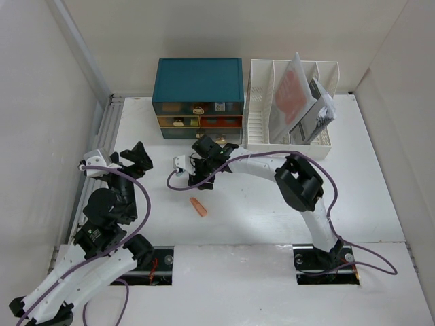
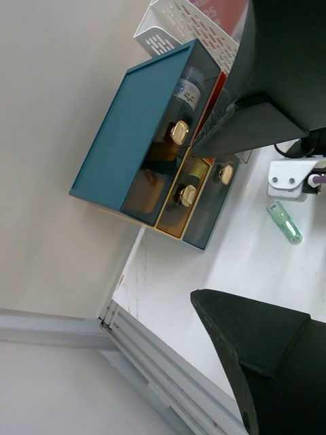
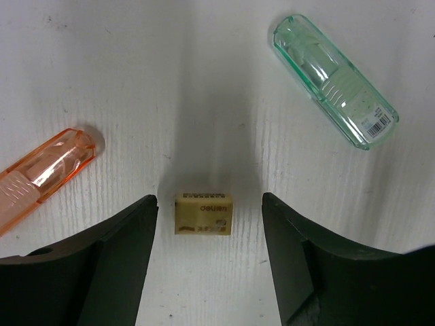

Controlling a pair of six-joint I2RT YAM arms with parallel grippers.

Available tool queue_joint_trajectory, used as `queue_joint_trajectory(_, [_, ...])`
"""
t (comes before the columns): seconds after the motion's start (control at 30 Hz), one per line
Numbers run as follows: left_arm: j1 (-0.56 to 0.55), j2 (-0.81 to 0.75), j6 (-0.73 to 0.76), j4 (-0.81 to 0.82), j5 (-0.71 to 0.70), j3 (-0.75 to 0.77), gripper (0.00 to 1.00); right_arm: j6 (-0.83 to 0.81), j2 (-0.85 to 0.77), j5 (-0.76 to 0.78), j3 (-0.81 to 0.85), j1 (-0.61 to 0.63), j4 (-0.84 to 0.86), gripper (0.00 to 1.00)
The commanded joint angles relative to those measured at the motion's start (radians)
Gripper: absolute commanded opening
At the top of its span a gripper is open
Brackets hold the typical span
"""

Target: Organize the desk

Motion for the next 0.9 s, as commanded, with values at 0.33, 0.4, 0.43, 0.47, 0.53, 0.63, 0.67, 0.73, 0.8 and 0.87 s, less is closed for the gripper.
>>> queue_joint_trajectory(0.33, [0.002, -0.023, 0.014, 0.039, 0.002, 0.001, 0.76, -0.026, 0.050, 0.002, 0.039, 0.003, -0.022, 0.60])
queue_joint_trajectory(0.4, [0.002, -0.023, 0.014, 0.039, 0.002, 0.001, 0.76, -0.026, 0.059, 0.002, 0.039, 0.003, -0.022, 0.48])
queue_joint_trajectory(0.43, [0.002, -0.023, 0.014, 0.039, 0.002, 0.001, 0.76, -0.026, 0.059, 0.002, 0.039, 0.003, -0.031, 0.44])
queue_joint_trajectory(0.47, [0.002, -0.023, 0.014, 0.039, 0.002, 0.001, 0.76, -0.026, 0.059, -0.007, 0.039, 0.003, -0.032, 0.40])
queue_joint_trajectory(0.53, [0.002, -0.023, 0.014, 0.039, 0.002, 0.001, 0.76, -0.036, 0.059, -0.007, 0.050, 0.003, -0.045, 0.29])
queue_joint_trajectory(0.63, [0.002, -0.023, 0.014, 0.039, 0.002, 0.001, 0.76, -0.036, 0.059, -0.028, 0.059, 0.003, -0.065, 0.18])
queue_joint_trajectory(0.67, [0.002, -0.023, 0.014, 0.039, 0.002, 0.001, 0.76, -0.036, 0.049, -0.028, 0.059, 0.003, -0.065, 0.15])
queue_joint_trajectory(0.73, [0.002, -0.023, 0.014, 0.039, 0.002, 0.001, 0.76, -0.036, 0.027, -0.042, 0.079, 0.003, -0.078, 0.12])
queue_joint_trajectory(0.8, [0.002, -0.023, 0.014, 0.039, 0.002, -0.009, 0.76, -0.036, 0.003, -0.056, 0.091, 0.003, -0.104, 0.10])
queue_joint_trajectory(0.87, [0.002, -0.023, 0.014, 0.039, 0.002, -0.009, 0.76, -0.036, -0.045, -0.082, 0.101, 0.003, -0.104, 0.09])
